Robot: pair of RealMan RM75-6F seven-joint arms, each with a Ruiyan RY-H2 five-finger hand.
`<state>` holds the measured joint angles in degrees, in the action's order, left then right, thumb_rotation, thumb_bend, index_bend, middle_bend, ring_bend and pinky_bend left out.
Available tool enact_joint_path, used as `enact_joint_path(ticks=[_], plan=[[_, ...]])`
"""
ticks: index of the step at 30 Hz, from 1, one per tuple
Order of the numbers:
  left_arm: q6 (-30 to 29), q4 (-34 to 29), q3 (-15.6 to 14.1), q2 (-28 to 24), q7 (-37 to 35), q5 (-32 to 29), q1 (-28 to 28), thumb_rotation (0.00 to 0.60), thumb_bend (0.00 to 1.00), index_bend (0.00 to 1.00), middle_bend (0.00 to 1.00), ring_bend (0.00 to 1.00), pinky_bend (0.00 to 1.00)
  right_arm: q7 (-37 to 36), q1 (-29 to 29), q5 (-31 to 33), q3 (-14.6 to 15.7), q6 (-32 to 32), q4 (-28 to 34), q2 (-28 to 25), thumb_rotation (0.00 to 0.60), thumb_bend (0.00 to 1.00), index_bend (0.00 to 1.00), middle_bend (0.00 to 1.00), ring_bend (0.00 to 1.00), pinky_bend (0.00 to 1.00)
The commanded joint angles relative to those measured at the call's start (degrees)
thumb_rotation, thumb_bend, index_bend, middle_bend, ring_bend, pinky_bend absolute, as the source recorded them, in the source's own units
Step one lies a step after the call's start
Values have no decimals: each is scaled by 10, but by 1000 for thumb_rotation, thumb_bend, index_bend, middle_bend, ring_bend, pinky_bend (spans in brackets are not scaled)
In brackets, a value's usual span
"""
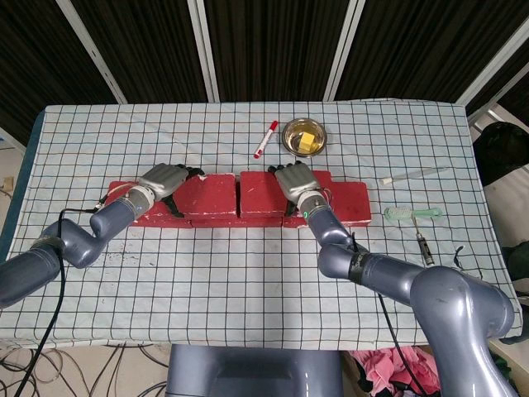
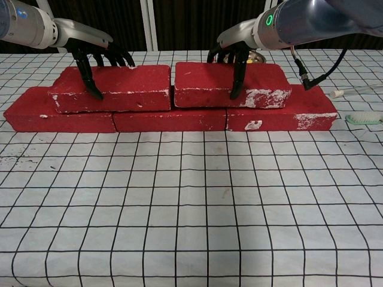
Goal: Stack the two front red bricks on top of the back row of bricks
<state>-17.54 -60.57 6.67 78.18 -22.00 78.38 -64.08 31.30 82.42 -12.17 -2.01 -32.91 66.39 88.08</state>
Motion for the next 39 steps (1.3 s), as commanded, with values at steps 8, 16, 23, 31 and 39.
enact_joint_path(ticks=[8, 16, 23, 31, 39], plan=[[2, -2, 1, 1, 4, -5, -3, 600, 190, 120, 195, 104, 231, 0, 1, 0, 0, -3, -2, 5, 600, 0, 174, 203, 152, 124], [5, 1, 2, 3, 8, -10, -4, 600, 175, 117, 193, 104, 231, 3, 3, 2, 0, -5, -5, 7, 600, 0, 174, 203, 152, 125], [11, 0, 4, 2, 9, -16, -7, 600, 171, 114, 193, 104, 231, 8, 5, 8, 2, -5, -8, 10, 600, 0, 174, 202, 152, 124], [18, -1, 5, 2, 13, -22, -9, 600, 167, 107, 192, 102, 231, 26, 12, 29, 8, -16, -6, 14, 600, 0, 173, 203, 152, 125], [20, 1, 5, 4, 20, -28, -9, 600, 167, 104, 190, 101, 231, 38, 15, 47, 10, -17, -5, 15, 600, 0, 172, 203, 152, 124]])
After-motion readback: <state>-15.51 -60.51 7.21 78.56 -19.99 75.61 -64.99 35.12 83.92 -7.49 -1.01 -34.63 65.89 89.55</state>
